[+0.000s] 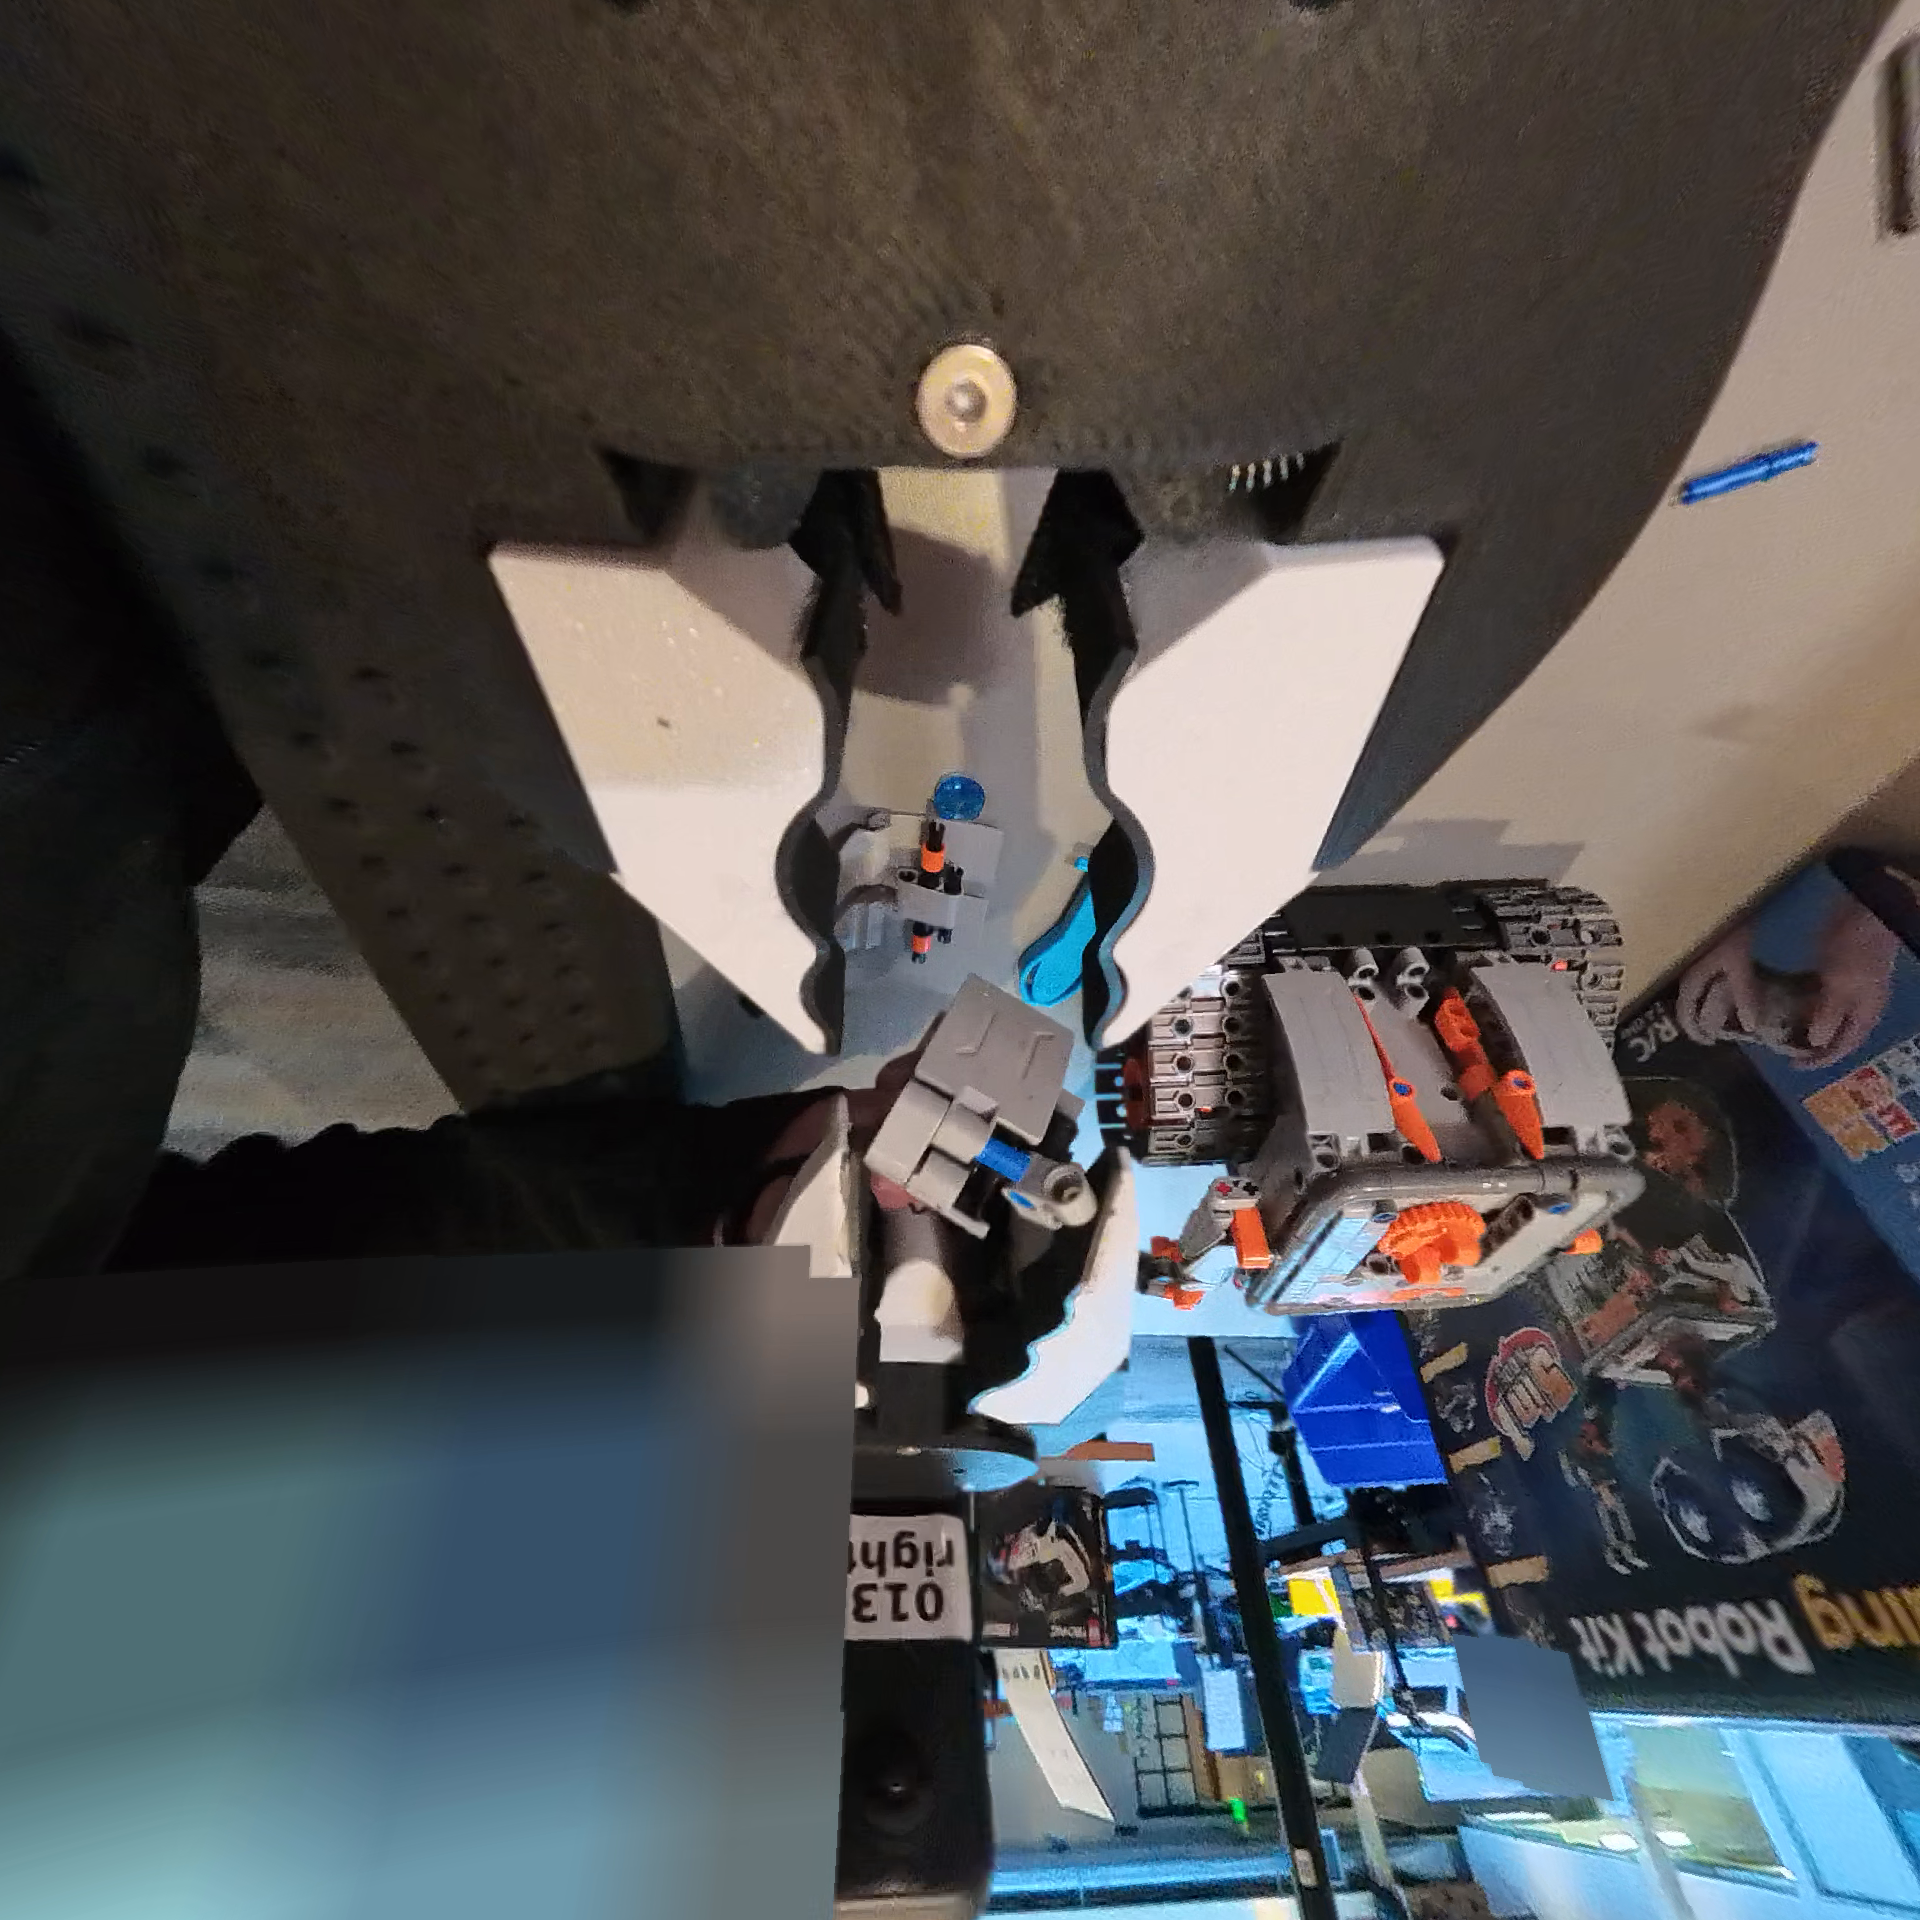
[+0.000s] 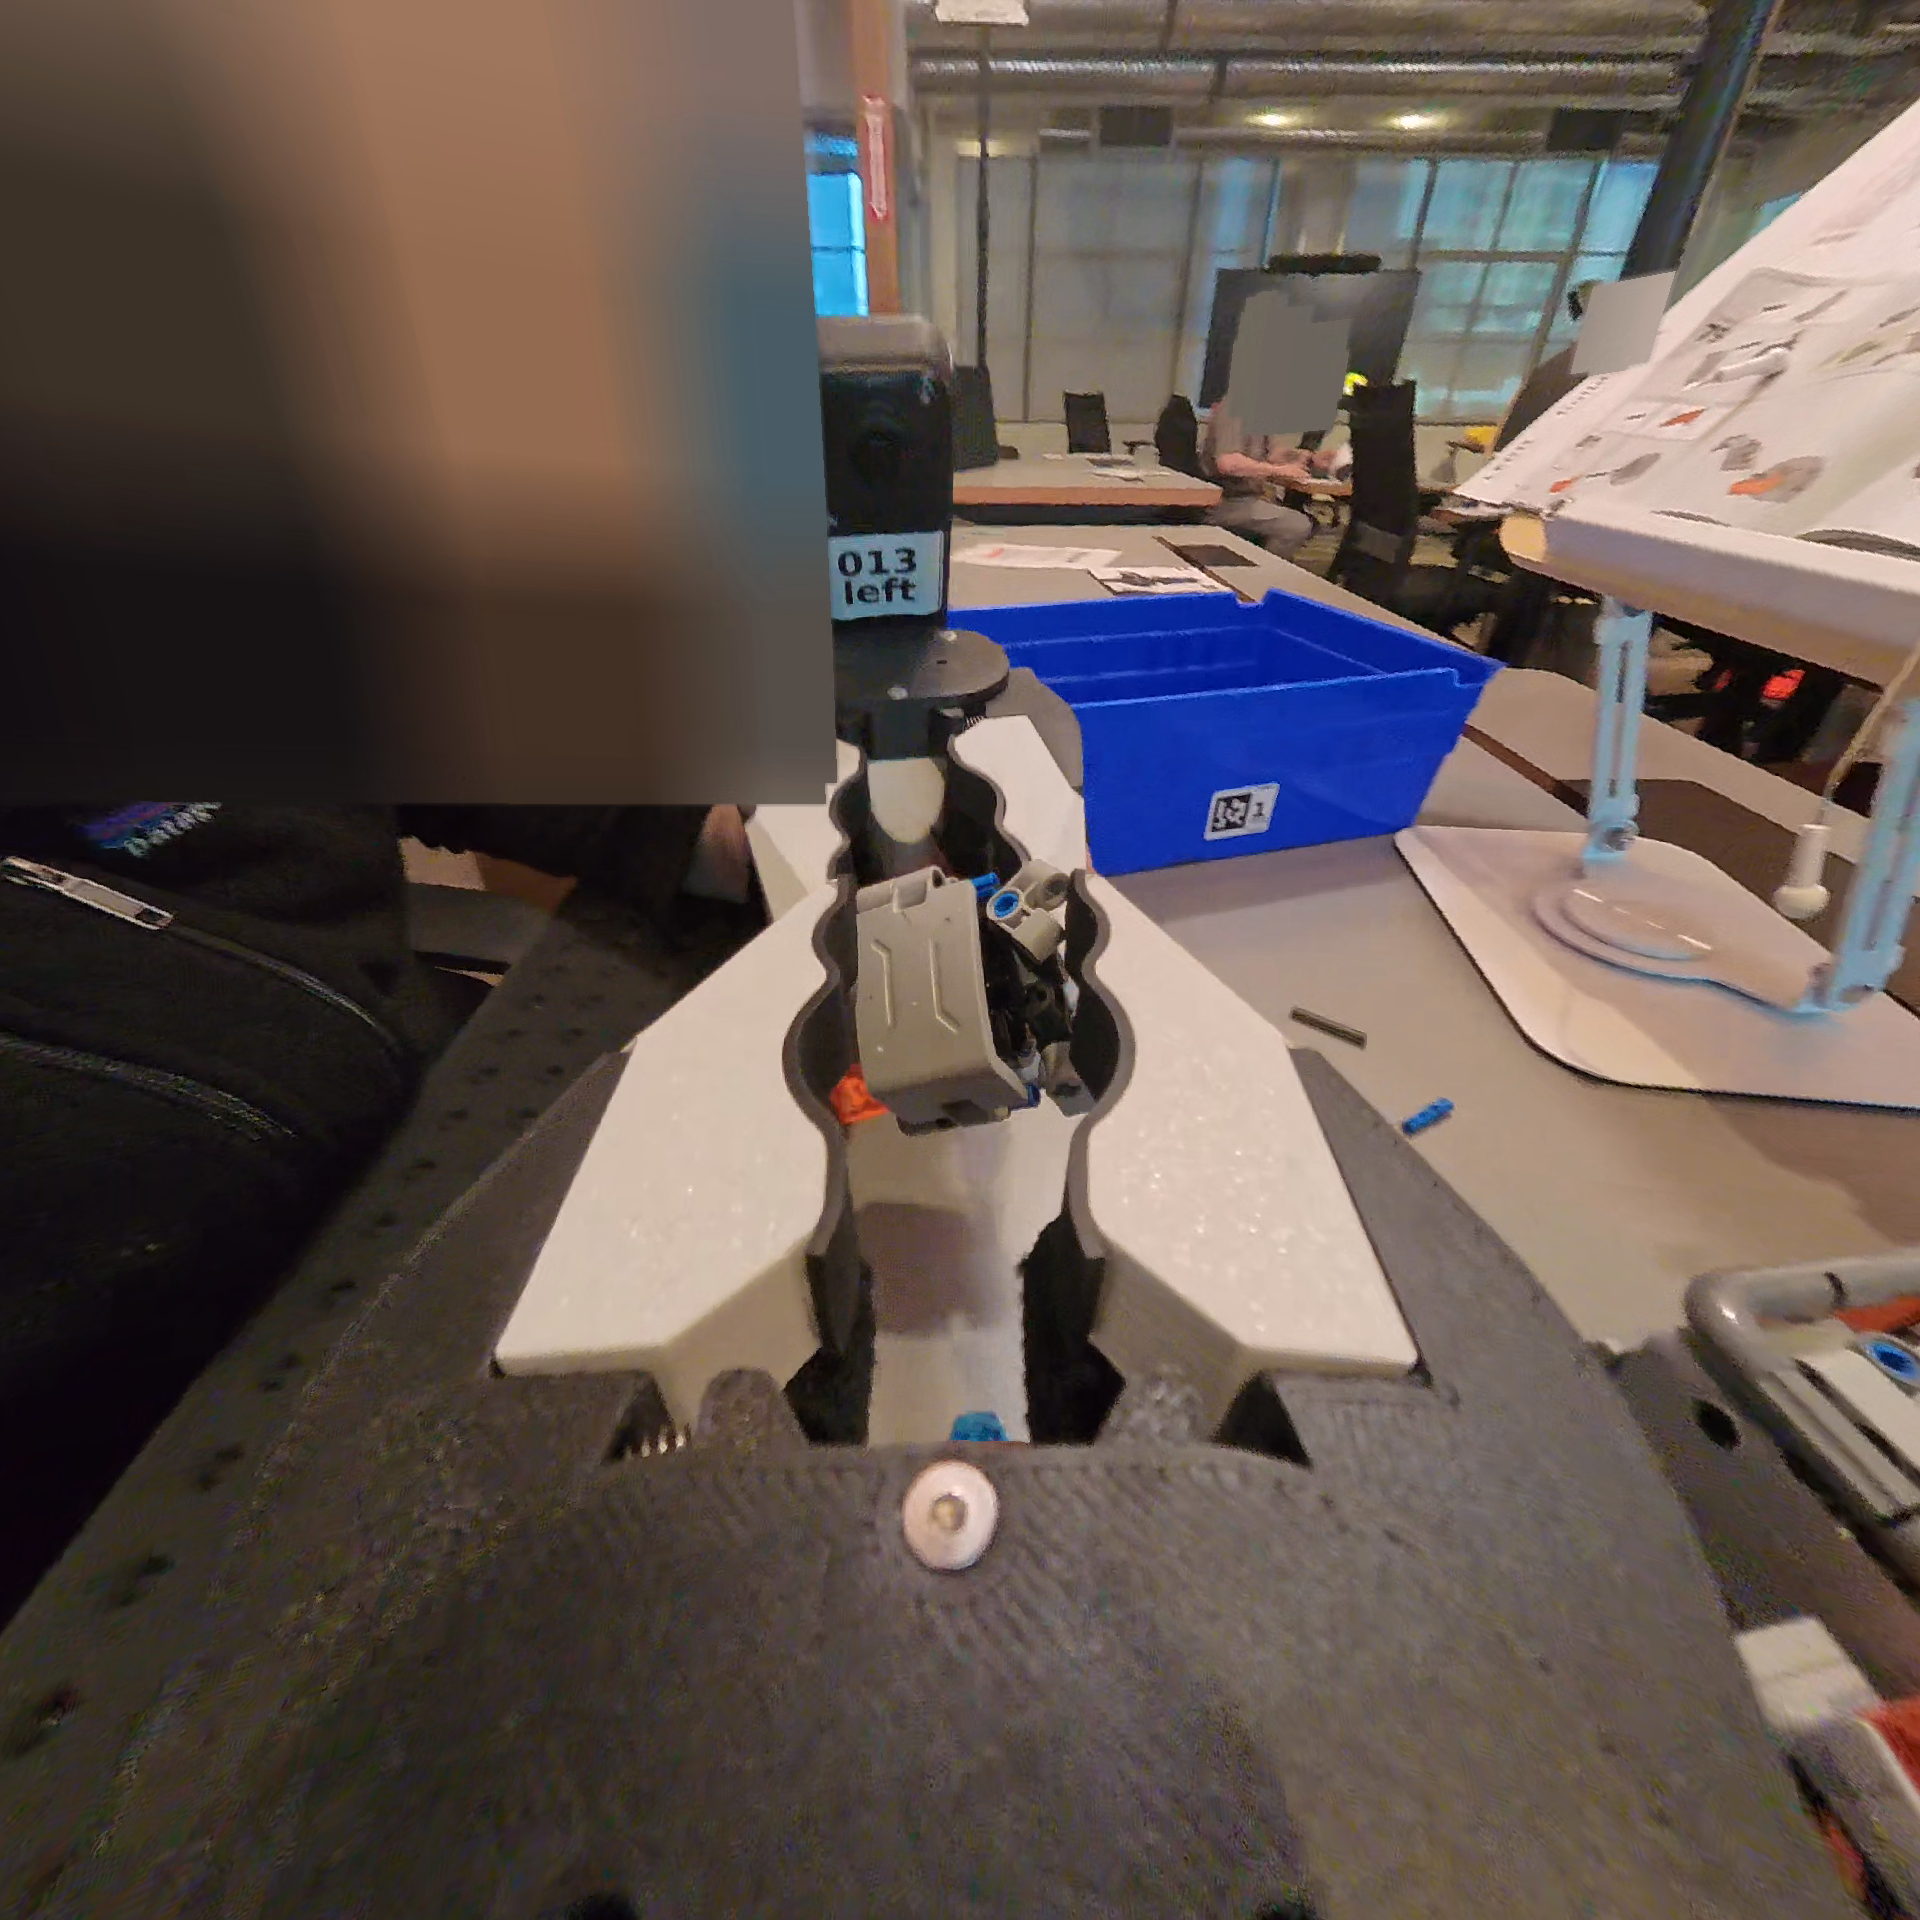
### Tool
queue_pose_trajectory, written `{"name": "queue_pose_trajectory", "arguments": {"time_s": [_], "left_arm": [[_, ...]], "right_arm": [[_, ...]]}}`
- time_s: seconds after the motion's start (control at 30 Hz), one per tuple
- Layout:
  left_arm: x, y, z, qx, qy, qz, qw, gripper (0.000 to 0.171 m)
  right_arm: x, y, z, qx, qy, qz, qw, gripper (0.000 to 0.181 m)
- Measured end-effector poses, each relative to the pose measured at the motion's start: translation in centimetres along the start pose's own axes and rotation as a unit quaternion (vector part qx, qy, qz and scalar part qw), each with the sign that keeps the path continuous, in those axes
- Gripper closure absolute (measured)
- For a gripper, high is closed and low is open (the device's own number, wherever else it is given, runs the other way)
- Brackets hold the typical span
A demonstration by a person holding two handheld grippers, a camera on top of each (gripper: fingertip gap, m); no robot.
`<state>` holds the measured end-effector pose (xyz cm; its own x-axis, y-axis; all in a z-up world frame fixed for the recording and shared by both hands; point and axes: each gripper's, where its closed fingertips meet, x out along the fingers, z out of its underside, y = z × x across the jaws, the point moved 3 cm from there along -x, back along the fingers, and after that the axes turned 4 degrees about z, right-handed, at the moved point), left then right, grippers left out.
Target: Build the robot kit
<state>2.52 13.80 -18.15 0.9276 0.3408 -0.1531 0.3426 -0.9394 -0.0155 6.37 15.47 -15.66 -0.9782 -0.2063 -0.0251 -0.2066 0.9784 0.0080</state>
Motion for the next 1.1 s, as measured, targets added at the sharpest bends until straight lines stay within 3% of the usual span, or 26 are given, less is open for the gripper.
{"name": "queue_pose_trajectory", "arguments": {"time_s": [0.1,0.43,0.7,1.0,1.1], "left_arm": [[0.2,0.4,-0.7,0.014,0.017,-0.004,1.0,0.142],[0.3,1.3,-0.9,0.068,0.008,-0.014,0.998,0.148],[-0.1,0.6,-0.9,0.093,-0.011,-0.052,0.994,0.149],[0.2,0.1,0.1,0.182,-0.086,-0.123,0.972,0.149],[0.0,-0.1,-0.2,0.173,-0.078,-0.131,0.973,0.149]], "right_arm": [[0.1,-0.7,-0.2,0.007,0.012,-0.028,0.999,0.143],[0.0,-1.3,-0.2,0.014,0.016,-0.058,0.998,0.141],[-0.5,-0.5,0.0,-0.056,-0.044,0.006,0.997,0.134],[-0.3,-0.6,0.7,-0.158,-0.1,0.056,0.981,0.145],[-0.2,-0.3,0.9,-0.156,-0.108,0.068,0.979,0.134]]}}
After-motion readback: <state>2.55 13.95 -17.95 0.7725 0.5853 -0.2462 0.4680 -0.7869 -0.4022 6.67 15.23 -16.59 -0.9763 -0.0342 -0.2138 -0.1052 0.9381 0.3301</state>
